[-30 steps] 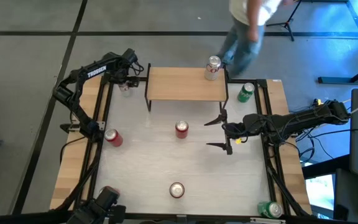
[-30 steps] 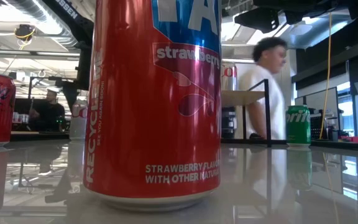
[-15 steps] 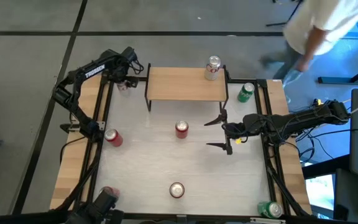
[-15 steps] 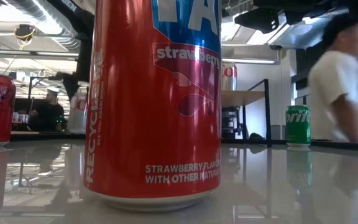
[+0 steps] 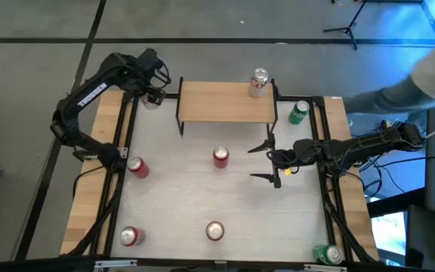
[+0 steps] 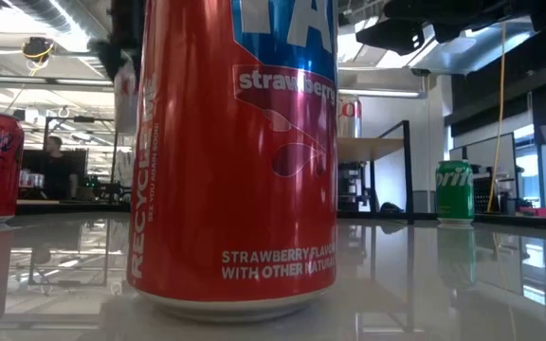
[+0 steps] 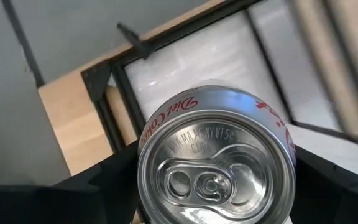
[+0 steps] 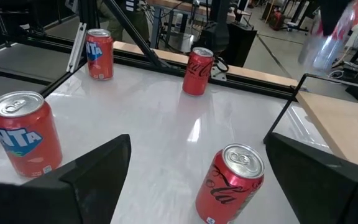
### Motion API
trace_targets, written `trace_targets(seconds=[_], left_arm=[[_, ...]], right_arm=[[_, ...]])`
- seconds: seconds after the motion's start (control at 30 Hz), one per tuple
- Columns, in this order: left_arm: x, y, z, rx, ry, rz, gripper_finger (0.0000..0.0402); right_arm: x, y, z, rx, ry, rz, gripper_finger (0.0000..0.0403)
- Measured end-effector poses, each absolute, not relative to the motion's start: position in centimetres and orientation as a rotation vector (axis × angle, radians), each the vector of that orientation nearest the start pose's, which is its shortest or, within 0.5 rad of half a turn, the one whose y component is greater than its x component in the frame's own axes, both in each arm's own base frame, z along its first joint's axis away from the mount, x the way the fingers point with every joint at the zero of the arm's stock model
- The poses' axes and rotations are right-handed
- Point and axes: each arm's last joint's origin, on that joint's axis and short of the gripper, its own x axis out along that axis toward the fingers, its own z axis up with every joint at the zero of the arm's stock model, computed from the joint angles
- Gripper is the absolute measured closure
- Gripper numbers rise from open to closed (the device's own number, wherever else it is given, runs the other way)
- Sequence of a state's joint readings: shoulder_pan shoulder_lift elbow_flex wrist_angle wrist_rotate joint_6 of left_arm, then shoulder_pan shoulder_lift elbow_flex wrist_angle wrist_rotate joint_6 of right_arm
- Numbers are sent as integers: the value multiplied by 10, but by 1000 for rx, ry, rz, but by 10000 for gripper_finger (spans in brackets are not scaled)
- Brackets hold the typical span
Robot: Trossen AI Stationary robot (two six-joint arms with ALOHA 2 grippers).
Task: Place canned beverage on shelf
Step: Put the white soda can on the shelf aligned with the other white soda can
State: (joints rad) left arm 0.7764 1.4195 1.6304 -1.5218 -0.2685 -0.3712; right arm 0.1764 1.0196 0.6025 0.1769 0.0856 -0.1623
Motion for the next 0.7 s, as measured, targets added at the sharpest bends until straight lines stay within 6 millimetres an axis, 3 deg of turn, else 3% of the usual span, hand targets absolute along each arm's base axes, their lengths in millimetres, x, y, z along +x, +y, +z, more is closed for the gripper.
trace_targets(seconds=[0.13, 0.3, 0.7], left_arm=[[167, 143, 413, -583, 1045, 1032, 112], [183, 117, 433, -518, 963, 889, 112], [249, 53, 424, -358, 930, 574, 112]], right_arm=[[221, 37, 261, -180, 230, 108, 31], [221, 37, 262, -73, 229, 96, 31], [219, 42, 257, 0, 290, 153, 31]])
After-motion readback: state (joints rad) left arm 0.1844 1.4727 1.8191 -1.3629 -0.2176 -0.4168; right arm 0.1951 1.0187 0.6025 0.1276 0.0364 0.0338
